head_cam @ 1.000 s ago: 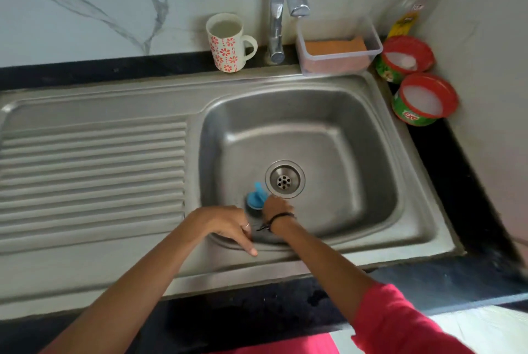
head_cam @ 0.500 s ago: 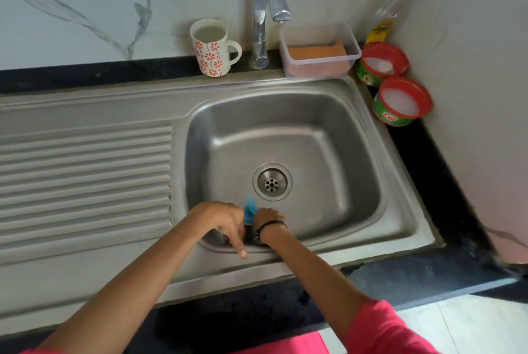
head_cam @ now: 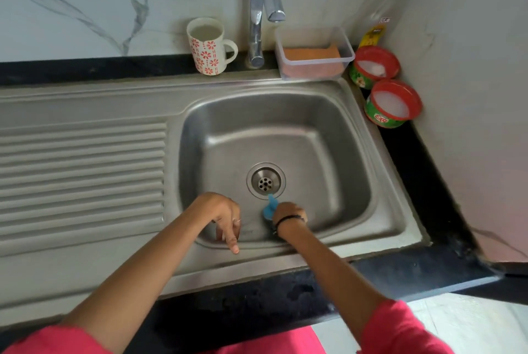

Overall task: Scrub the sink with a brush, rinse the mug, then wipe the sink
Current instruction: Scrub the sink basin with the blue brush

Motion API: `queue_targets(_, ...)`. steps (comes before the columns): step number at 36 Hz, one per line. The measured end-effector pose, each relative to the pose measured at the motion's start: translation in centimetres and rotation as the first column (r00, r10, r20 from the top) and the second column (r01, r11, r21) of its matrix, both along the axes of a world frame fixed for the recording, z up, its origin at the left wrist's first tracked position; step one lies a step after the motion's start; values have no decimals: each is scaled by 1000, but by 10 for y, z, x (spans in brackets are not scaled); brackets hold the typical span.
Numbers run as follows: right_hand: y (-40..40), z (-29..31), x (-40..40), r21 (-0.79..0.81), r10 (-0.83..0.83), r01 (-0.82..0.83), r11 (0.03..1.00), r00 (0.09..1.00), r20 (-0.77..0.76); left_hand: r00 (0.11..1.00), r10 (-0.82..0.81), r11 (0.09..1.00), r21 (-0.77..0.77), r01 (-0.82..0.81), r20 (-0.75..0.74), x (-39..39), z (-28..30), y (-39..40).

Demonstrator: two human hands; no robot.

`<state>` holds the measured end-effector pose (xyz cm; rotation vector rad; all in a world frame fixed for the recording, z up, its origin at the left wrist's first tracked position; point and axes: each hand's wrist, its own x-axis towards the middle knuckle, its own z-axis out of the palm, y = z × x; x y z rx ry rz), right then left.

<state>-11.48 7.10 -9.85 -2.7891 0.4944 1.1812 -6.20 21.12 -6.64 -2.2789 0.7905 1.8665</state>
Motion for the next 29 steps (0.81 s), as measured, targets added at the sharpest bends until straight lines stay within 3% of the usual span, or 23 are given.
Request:
queue_targets(5,23,2,1,26,235,-234,972,971,-36,998,52,998,38,-51,-30,0,5,-4)
queue_targets(11,-55,10,3,-113,125,-125,986,992,-11,966,236,969,-51,-242,-107,-14,8,-27)
queue_targets(16,-100,12,7,-248,72,-74,966,997,-19,958,282,940,-184,-288,-57,-30,11,-58)
queue_targets(23,-52,-1,-4,-129,335,-338,932,941,-50,923,369,903,-194,-384,-111,-31,9,-84)
queue_targets(26,-67,-1,2,-91,299,-302,949,953,-49,907,394,893,-170,-417,-151,-30,3,-87)
queue_targets(29,-96,-1,11,-157,225,-220,963,974,13,886,422,880,-150,-451,-191,-27,0,-84)
